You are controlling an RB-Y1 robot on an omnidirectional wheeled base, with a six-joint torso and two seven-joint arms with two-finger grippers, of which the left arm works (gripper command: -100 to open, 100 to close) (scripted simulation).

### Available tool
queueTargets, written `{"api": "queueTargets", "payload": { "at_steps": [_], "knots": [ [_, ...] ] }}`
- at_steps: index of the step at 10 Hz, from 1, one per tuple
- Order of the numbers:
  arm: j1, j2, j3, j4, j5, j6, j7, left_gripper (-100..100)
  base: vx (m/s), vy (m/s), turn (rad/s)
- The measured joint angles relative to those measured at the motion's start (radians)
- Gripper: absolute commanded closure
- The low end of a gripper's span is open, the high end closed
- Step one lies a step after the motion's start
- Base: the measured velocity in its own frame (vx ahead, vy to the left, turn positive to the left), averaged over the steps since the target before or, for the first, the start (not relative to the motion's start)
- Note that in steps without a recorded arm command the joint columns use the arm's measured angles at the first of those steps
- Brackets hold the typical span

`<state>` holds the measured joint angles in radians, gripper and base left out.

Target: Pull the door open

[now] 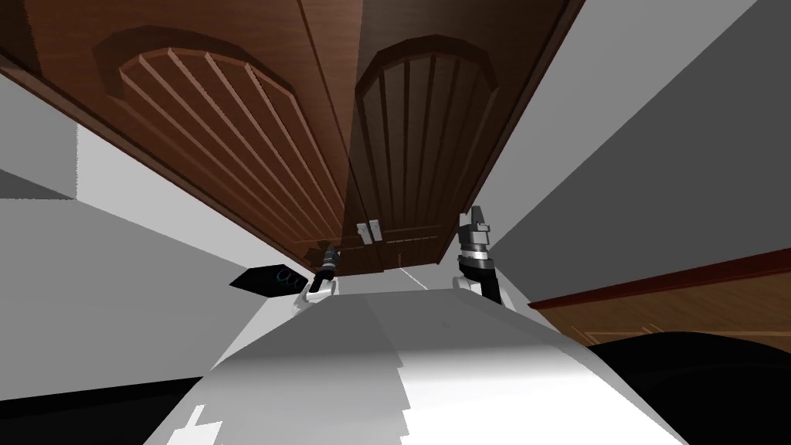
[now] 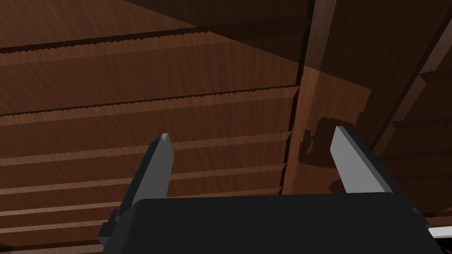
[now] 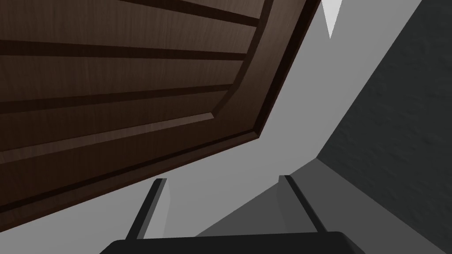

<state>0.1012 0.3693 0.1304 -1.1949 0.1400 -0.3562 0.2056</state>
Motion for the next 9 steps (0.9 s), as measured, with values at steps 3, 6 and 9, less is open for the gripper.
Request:
{"api": "queueTargets", "payload": {
  "at_steps": [3,6,9],
  "knots": [
    [-0.026,-0.018,-0.020,-0.003,-0.005,-0.007,-0.002,-100,0.218,-0.103,-0.149],
    [-0.037,-0.023,-0.032,-0.010,-0.006,-0.011,0.000,100,0.019,-0.007,0.000],
    [-0.037,-0.022,-0.030,-0.010,-0.006,-0.011,0.000,100,-0.025,0.011,0.001]
  ]
}}
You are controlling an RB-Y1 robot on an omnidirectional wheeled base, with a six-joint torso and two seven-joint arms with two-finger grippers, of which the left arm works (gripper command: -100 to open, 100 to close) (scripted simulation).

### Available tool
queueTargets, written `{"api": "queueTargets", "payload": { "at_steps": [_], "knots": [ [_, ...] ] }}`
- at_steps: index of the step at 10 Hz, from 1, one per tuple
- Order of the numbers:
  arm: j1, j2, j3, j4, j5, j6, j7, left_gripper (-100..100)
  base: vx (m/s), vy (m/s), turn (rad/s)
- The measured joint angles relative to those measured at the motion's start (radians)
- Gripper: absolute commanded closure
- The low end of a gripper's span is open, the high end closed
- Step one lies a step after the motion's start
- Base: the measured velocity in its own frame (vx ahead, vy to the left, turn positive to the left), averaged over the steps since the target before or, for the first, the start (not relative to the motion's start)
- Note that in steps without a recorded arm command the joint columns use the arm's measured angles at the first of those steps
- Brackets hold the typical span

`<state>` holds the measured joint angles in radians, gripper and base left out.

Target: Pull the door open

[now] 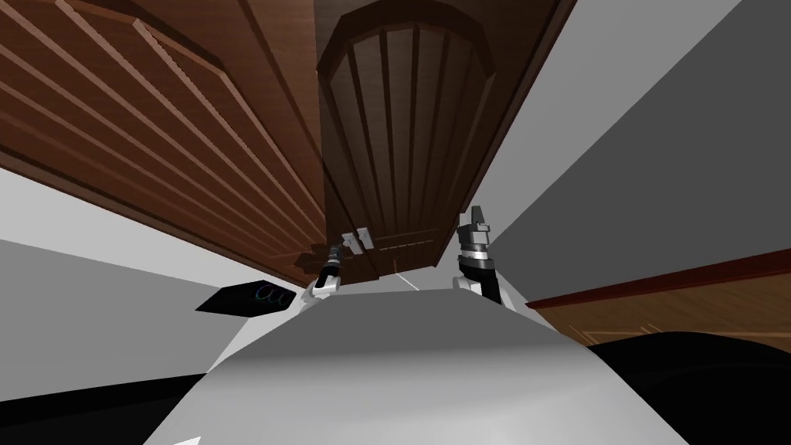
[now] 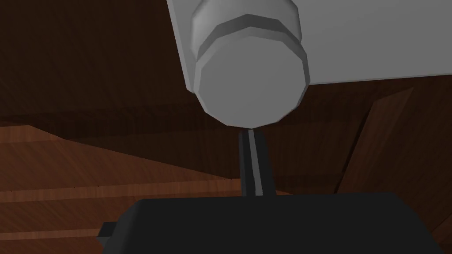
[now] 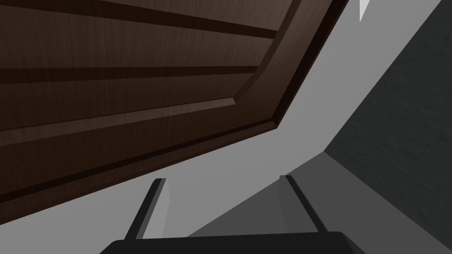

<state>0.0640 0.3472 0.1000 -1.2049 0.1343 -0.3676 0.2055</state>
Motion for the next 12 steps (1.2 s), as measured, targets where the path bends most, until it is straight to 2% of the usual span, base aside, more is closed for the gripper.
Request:
{"api": "queueTargets", "payload": {
  "at_steps": [1,2,4,6,8,9,10,11,12],
  "knots": [
    [0.001,0.000,0.000,0.001,0.000,0.001,0.000,100,0.000,0.000,0.000],
    [0.001,0.000,0.000,0.001,0.000,0.001,0.000,-100,-0.105,0.049,0.137],
    [0.016,0.012,0.008,0.002,0.003,0.002,0.004,-100,-0.184,0.070,0.054],
    [0.027,0.016,0.004,-0.005,0.004,0.001,0.008,-100,-0.190,0.001,-0.027],
    [0.030,0.018,-0.015,-0.024,0.004,0.002,0.018,-100,-0.196,-0.097,-0.086],
    [0.031,0.012,-0.027,-0.045,0.002,0.009,0.019,-100,-0.155,-0.125,-0.148],
    [0.033,0.013,-0.044,-0.054,0.001,0.004,0.026,-100,-0.066,-0.057,-0.025],
    [0.033,0.013,-0.047,-0.055,0.001,0.001,0.029,-100,-0.018,0.064,0.163],
    [0.047,0.019,-0.031,-0.054,0.004,0.006,0.027,-100,0.006,0.107,0.188]
  ]
}}
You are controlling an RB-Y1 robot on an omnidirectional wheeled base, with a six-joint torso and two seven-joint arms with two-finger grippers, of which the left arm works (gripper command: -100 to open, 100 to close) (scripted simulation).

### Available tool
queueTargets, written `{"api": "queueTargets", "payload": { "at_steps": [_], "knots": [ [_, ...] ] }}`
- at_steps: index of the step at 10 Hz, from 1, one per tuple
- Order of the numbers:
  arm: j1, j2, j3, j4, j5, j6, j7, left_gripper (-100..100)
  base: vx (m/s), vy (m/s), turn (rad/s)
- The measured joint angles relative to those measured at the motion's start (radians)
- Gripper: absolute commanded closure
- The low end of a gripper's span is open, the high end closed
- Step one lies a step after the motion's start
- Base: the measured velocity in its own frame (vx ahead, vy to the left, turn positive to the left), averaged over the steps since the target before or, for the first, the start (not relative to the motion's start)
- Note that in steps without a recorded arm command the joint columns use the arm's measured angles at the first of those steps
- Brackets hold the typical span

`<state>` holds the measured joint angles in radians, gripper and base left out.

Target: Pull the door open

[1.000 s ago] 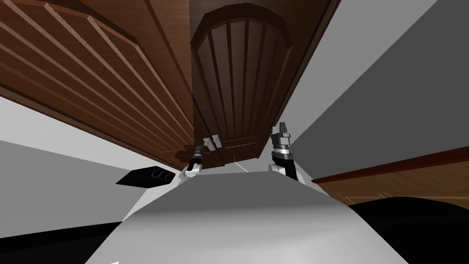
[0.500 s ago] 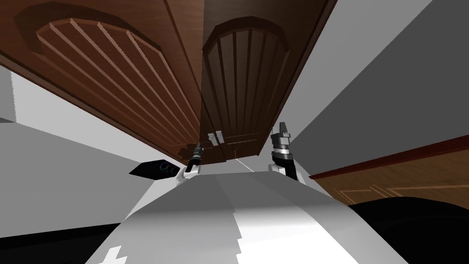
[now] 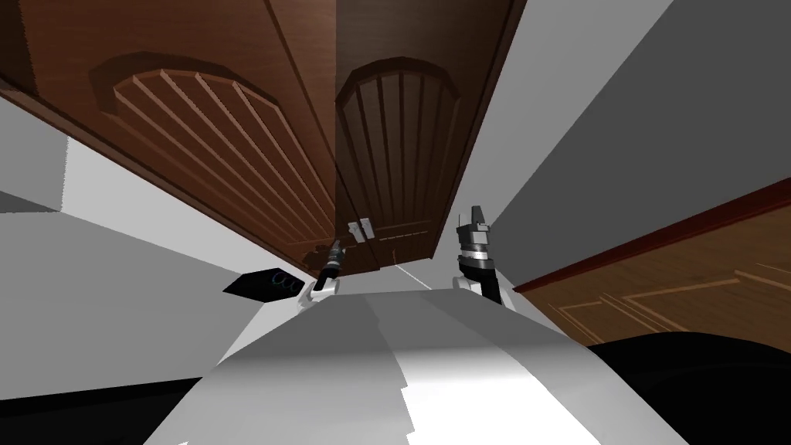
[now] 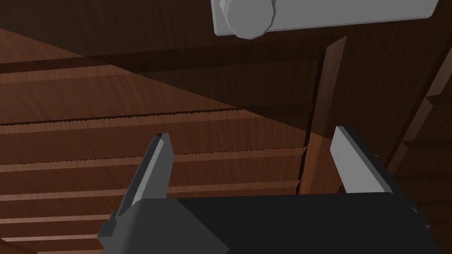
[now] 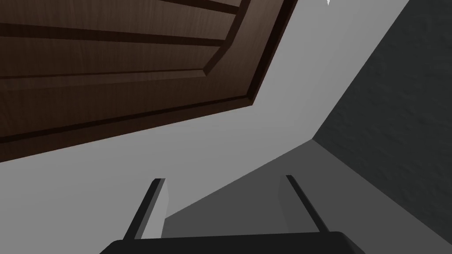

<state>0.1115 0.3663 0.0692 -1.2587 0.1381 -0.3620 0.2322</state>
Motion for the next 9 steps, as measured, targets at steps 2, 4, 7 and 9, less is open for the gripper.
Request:
{"api": "queueTargets", "payload": {
  "at_steps": [2,4,7,9],
  "knots": [
    [0.002,0.010,0.027,0.043,0.003,-0.006,-0.005,-100,0.090,0.128,0.081],
    [0.002,0.009,0.048,0.057,0.003,-0.004,-0.014,-100,0.161,0.072,-0.036],
    [-0.019,-0.001,0.042,0.060,0.001,-0.006,-0.018,-100,0.194,-0.045,-0.118],
    [-0.031,-0.016,0.025,0.035,-0.003,-0.003,-0.019,-100,0.210,-0.103,-0.153]
  ]
}}
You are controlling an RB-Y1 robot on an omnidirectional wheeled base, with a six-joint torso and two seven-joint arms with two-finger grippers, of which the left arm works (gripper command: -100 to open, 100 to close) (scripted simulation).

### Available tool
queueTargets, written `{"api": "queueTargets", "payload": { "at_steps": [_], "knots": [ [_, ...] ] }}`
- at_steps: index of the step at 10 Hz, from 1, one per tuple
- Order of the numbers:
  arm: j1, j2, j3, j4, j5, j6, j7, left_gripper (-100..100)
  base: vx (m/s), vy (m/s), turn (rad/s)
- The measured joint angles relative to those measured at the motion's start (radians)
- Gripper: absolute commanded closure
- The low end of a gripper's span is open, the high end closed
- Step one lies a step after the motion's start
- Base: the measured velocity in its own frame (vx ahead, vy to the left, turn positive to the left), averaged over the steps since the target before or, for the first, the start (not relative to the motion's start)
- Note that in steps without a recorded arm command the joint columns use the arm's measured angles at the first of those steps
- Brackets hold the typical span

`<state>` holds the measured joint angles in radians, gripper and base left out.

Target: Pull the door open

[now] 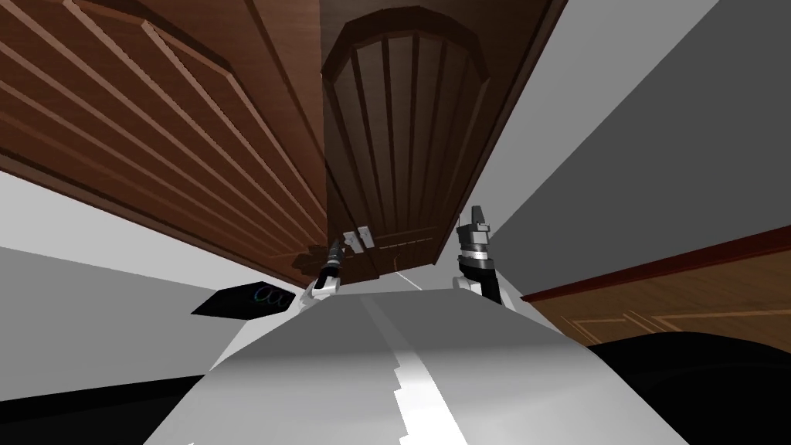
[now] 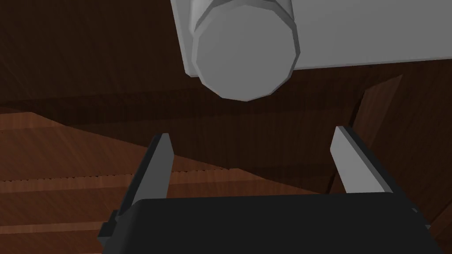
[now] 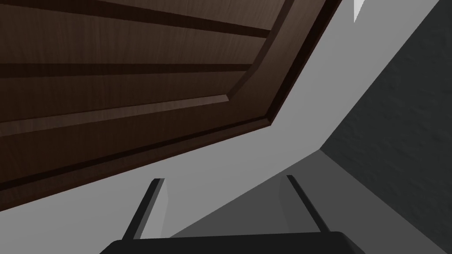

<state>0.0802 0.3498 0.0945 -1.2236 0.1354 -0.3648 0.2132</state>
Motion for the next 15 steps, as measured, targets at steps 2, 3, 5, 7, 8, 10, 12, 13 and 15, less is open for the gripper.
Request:
{"api": "queueTargets", "payload": {
  "at_steps": [2,3,5,7,8,10,12,13,15],
  "knots": [
    [-0.021,-0.009,-0.011,0.011,-0.003,-0.010,-0.002,100,0.041,-0.025,0.002],
    [-0.021,-0.008,-0.010,0.008,-0.003,-0.009,-0.002,100,-0.034,0.020,-0.020],
    [-0.021,-0.009,-0.013,0.008,-0.003,-0.008,-0.002,100,-0.022,0.011,-0.015],
    [-0.019,-0.011,-0.015,0.009,-0.004,-0.007,-0.003,100,-0.004,-0.001,0.003],
    [-0.019,-0.011,-0.015,0.010,-0.004,-0.007,-0.003,100,-0.122,0.047,0.066],
    [-0.012,0.001,-0.009,0.006,-0.001,-0.003,0.001,100,-0.195,0.074,0.114],
    [0.016,0.018,0.005,0.010,0.003,0.001,0.007,-100,-0.197,0.049,0.017],
    [0.023,0.019,-0.003,0.001,0.002,0.000,0.010,-100,-0.184,-0.038,-0.098],
    [0.033,0.022,-0.029,-0.028,0.000,-0.005,0.022,-100,-0.200,-0.056,-0.059]
  ]
}}
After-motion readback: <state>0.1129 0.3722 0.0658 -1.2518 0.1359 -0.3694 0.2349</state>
